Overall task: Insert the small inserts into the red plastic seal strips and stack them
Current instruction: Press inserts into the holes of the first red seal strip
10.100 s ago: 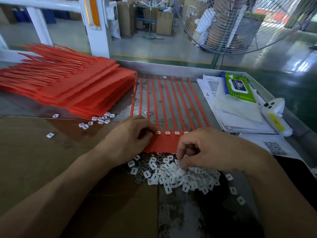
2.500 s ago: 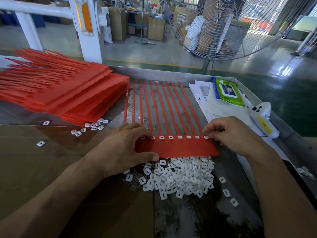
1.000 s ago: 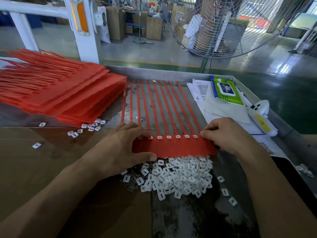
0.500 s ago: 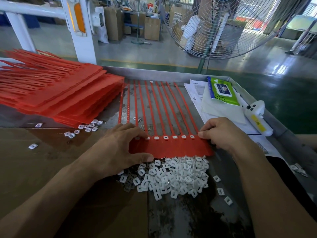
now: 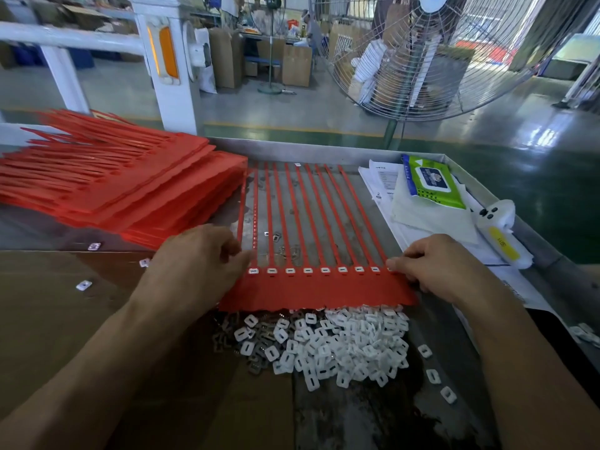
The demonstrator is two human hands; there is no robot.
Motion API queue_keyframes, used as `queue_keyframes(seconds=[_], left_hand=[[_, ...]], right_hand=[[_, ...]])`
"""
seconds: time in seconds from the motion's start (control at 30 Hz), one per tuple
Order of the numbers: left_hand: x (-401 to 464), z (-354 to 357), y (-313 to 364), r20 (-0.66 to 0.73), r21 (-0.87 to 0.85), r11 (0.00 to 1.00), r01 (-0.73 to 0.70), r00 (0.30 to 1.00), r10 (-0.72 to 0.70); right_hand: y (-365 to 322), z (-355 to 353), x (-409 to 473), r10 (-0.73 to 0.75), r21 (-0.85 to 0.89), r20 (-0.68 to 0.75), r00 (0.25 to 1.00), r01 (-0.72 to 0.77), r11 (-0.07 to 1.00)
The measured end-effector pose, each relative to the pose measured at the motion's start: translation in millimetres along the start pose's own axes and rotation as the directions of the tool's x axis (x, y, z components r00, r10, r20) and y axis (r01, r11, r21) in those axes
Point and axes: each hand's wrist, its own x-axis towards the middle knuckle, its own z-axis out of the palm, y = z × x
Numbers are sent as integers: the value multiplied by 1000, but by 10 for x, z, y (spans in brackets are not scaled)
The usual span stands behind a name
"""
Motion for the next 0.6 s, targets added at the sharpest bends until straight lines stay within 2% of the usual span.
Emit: queue_keyframes(seconds=[0.1, 0.23, 0.4, 0.5, 0.6], left_hand=[[3, -26, -66, 79, 67, 989, 135, 987, -140], [-10, -20, -43, 117, 57, 983, 177, 976, -182], [-14, -36, -52, 133, -22, 975, 219, 968, -214], [4, -36, -51, 140, -84, 968, 237, 964, -224], [41, -51, -65, 128, -265, 922, 281, 958, -256]], right_hand=[[-11, -3, -2, 4, -20, 16, 1000, -3, 1000], [-22, 1, -9, 4, 7, 21, 1000, -5, 1000], [-2, -28, 4, 11, 202, -20, 1000, -6, 979], [-34, -23, 0, 50, 392, 7, 999, -49, 919], [-56, -9, -2, 78, 506, 20, 997, -77, 859]])
